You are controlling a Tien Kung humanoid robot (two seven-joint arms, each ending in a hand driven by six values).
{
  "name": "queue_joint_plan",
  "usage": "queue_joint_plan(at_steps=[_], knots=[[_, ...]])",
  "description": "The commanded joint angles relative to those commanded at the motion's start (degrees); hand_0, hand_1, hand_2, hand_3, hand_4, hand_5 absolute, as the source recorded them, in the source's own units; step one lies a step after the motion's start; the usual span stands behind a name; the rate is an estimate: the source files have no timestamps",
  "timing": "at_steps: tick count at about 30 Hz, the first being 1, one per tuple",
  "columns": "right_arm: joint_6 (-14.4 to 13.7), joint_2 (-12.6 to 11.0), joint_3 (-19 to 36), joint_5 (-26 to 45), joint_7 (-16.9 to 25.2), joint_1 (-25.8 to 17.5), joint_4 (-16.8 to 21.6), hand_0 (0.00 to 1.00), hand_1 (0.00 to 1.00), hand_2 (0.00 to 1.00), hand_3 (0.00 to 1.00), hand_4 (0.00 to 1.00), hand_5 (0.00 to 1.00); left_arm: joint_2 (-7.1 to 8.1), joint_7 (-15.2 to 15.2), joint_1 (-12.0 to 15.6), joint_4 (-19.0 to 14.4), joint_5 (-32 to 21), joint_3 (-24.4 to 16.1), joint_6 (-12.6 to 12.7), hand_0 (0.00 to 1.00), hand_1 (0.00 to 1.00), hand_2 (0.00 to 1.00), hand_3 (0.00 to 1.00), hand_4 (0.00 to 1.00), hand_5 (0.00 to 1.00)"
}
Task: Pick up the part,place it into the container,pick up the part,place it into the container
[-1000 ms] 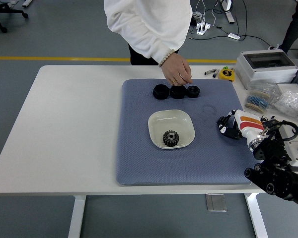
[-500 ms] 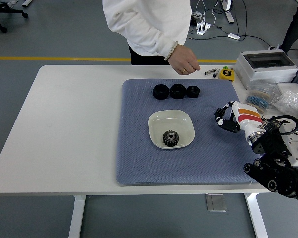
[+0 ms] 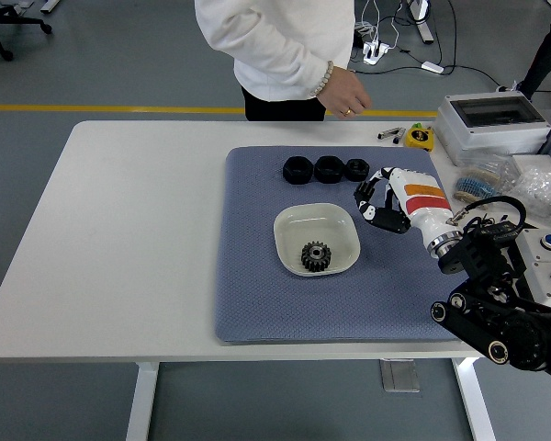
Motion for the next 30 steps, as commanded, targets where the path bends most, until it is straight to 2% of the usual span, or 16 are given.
queue_joint_plan(at_steps=[4, 8, 11, 12, 14, 17, 18, 30], knots=[[0.2, 0.1, -1.6, -2.2, -0.3, 0.2, 4.3, 0.004, 0.063, 0.185, 0.483, 0.61, 0.458, 0.12, 0.0, 0.1, 0.0, -0.1, 0.0, 0.0, 0.694, 0.71, 0.741, 0.646, 0.67, 0.657], [3.6, 0.7, -3.7, -4.0, -0.4, 1.0, 6.2, 0.005, 0.064, 0.188, 0.488, 0.633, 0.441, 0.29, 0.1, 0.1, 0.0, -0.1, 0.1, 0.0, 0.696, 0.709, 0.74, 0.646, 0.67, 0.658], [4.8, 1.3, -5.0, -5.5, -0.6, 1.4, 6.5, 0.005, 0.064, 0.188, 0.488, 0.633, 0.441, 0.36, 0.2, 0.1, -0.1, -0.1, 0.1, 0.0, 0.696, 0.709, 0.74, 0.646, 0.67, 0.658], [5.8, 1.6, -5.3, -6.4, -0.6, 1.6, 6.5, 0.016, 0.07, 0.203, 0.514, 0.803, 0.469, 0.38, 0.2, 0.1, -0.1, -0.1, 0.1, 0.0, 0.694, 0.709, 0.741, 0.645, 0.671, 0.658], [8.3, 2.1, -5.6, -8.4, -0.9, 1.8, 6.2, 0.016, 0.07, 0.203, 0.514, 0.803, 0.469, 0.42, 0.2, 0.0, -0.1, -0.2, 0.2, 0.0, 0.694, 0.709, 0.741, 0.645, 0.671, 0.658], [9.6, 2.5, -6.0, -10.5, -1.1, 2.0, 5.2, 0.016, 0.07, 0.203, 0.514, 0.803, 0.469, 0.48, 0.2, -0.1, -0.1, -0.2, 0.2, 0.0, 0.694, 0.709, 0.741, 0.645, 0.671, 0.658], [9.7, 2.5, -6.0, -10.6, -1.1, 2.0, 4.9, 0.035, 0.081, 0.228, 0.578, 0.942, 0.485, 0.48, 0.2, -0.1, -0.1, -0.2, 0.2, 0.0, 0.696, 0.71, 0.74, 0.647, 0.671, 0.658], [10.1, 2.1, -4.1, -11.1, -1.1, 1.4, 3.7, 0.035, 0.081, 0.227, 0.589, 0.957, 0.499, 0.53, 0.3, 0.0, -0.1, 0.3, 0.0, -0.1, 0.695, 0.709, 0.741, 0.646, 0.67, 0.656]])
